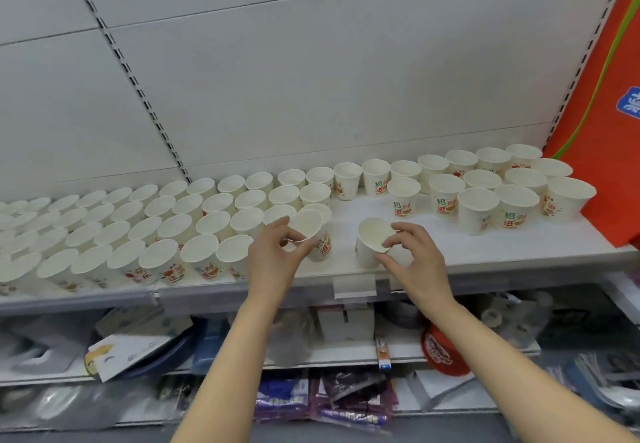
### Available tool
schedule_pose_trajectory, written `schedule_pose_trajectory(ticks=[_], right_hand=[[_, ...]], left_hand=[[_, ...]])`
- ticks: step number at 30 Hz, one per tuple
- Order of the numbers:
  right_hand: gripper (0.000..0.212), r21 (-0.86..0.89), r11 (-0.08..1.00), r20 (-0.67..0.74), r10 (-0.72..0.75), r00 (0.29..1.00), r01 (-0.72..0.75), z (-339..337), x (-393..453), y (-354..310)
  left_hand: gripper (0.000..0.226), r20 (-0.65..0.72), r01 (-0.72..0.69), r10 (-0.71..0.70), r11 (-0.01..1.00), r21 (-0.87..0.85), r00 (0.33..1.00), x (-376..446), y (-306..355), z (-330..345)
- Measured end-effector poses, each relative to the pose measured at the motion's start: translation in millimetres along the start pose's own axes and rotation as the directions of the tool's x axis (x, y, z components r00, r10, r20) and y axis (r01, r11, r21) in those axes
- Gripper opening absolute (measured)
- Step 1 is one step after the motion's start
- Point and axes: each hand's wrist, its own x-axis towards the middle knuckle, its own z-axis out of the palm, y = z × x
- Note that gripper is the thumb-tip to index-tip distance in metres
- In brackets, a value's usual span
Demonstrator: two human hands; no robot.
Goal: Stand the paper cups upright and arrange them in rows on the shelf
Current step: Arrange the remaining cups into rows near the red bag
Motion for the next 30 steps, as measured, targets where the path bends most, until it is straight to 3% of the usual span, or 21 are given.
schedule_pose_trajectory(ticks=[5, 10, 18, 23, 26, 30], right_hand=[[0.018, 0.009, 0.999, 0.085, -0.050, 0.995, 0.049, 38.3, 10.8, -25.4], [0.015, -0.070, 0.996, 0.150, -0.052, 0.987, 0.063, 58.9, 21.9, -35.4], [0.011, -0.150, 0.984, 0.170, -0.069, 0.983, 0.095, 69.1, 28.1, -41.7], [0.011, -0.268, 0.957, 0.173, -0.071, 0.982, 0.116, 78.5, 31.7, -54.7], [0.020, -0.215, 0.969, 0.210, -0.075, 0.975, 0.121, 90.0, 30.0, -63.5], [0.038, -0.119, 0.973, 0.125, -0.184, 0.975, 0.198, 81.1, 30.9, -51.8]], left_hand=[[0.015, 0.035, 0.019, -0.024, 0.989, 0.149, 0.999, 5.3, -25.1, -48.8], [0.013, 0.104, -0.010, -0.019, 0.963, 0.269, 0.994, 11.6, -46.2, -56.1], [0.021, 0.183, -0.182, 0.110, 0.876, 0.447, 0.977, 22.5, -51.5, -54.4], [0.015, 0.250, -0.251, 0.141, 0.831, 0.496, 0.958, 27.3, -50.3, -53.1], [0.015, 0.256, -0.267, 0.153, 0.825, 0.499, 0.954, 29.6, -50.0, -52.9], [0.016, 0.304, -0.309, 0.183, 0.843, 0.441, 0.935, 32.8, -52.0, -55.5]])
